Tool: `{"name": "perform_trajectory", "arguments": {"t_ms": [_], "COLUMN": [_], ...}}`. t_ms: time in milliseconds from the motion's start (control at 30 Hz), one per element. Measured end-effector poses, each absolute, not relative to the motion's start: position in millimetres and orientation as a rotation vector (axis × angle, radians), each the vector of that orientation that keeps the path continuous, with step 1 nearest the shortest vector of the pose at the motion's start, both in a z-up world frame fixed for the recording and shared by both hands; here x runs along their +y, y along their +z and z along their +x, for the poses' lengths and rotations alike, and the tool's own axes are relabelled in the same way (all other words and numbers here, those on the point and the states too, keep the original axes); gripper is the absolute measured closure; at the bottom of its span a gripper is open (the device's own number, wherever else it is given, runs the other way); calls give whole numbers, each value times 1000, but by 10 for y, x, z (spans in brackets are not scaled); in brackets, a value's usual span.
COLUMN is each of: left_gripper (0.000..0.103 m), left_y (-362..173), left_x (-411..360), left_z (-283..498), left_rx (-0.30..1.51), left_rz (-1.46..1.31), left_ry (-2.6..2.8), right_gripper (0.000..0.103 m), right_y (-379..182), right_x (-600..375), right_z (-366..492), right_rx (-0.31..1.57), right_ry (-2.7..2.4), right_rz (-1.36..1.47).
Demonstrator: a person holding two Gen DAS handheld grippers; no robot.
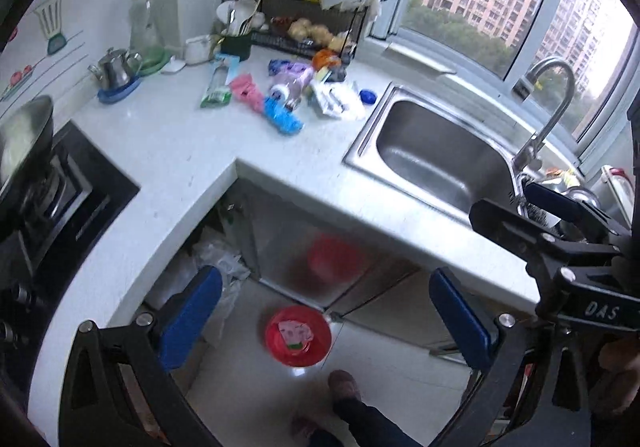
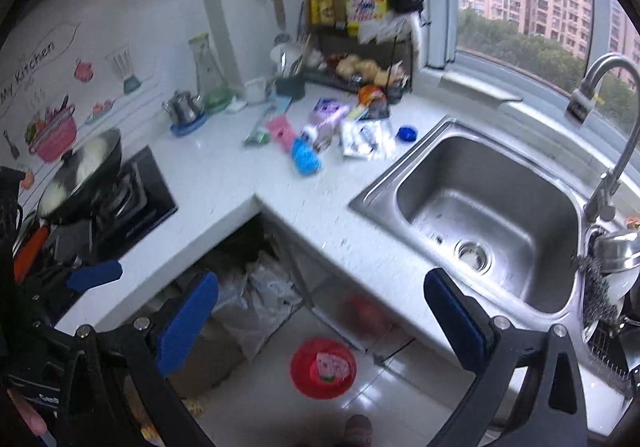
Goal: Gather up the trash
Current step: 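Raise both tools back toward the counter trash, then grasp the pink-and-blue plastic bag with the left tool while the right tool grasps the clear cable bag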
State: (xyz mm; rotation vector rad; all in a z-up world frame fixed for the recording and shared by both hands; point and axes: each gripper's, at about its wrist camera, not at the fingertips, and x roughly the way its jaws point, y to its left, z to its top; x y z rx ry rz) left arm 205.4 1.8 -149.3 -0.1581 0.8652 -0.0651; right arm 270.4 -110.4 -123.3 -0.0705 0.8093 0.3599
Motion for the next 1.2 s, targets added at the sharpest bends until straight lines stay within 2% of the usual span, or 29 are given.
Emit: {"name": "perform_trajectory", "arguments": {"t_ms": [267, 667, 1200], "left_gripper": [0, 0, 0], "left_y": [-1361, -1374, -1977], "left_x": [-8, 141, 425], "left_z": [2544, 3747, 5005], "left_rx": [863, 920, 1076], "left_rz": [-147, -253, -361], "left_ry": [-26, 107, 256], "right_gripper": [0, 0, 0], "right_y": [-1064, -1078, -1736], "right_x": [-1215, -1272, -1297], "right_z": [3082, 4326, 5861], "right_rx": [792, 839, 1081], "right_ry": [365, 451, 536], "right_rz": [-27, -38, -32]}}
